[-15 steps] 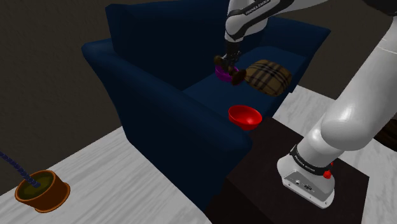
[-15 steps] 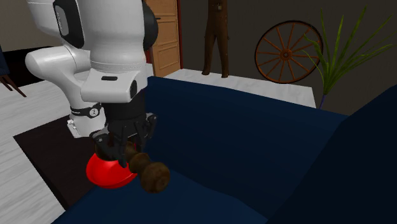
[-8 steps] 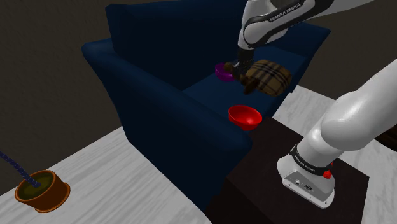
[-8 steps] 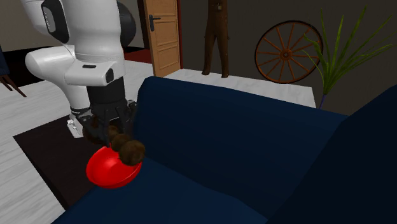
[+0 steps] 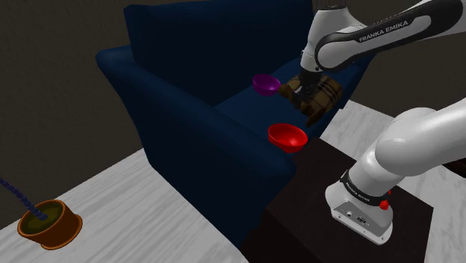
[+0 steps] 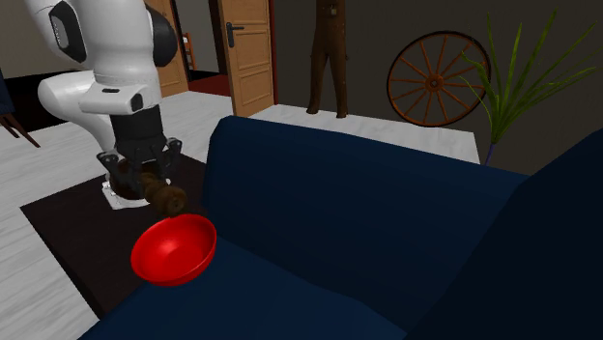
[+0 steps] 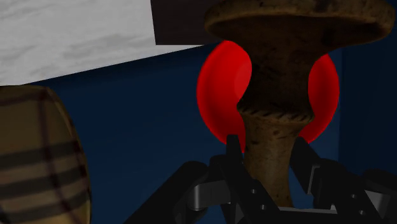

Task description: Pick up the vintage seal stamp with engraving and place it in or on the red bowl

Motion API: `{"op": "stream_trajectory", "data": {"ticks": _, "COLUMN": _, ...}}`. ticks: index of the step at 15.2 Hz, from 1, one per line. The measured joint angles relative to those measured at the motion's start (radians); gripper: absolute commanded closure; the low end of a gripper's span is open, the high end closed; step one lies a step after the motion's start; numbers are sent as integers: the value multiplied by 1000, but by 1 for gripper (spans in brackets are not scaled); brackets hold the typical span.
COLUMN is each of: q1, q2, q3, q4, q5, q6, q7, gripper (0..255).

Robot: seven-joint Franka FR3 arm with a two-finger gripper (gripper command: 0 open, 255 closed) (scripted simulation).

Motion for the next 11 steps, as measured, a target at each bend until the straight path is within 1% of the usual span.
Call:
{"op": "stream_trajectory", "data": {"ticks": 2, "q1": -4, "q2": -35, "q3": 5, "q4": -44, "q5": -5, "q6": 8, "q7": 9, "gripper": 255}}
{"op": "stream_trajectory", "data": {"ticks": 5, "q1": -10, "q2": -16, "q3": -1, "q4": -74, "q5": -17, "q6": 56, "q7": 13, "gripper": 255}}
{"op": "stream_trajectory", "data": {"ticks": 11, "q1": -19, "q2": 63, "q3": -9, "q4": -116, "q5": -38, "q6": 176, "q7": 29, "gripper": 255}}
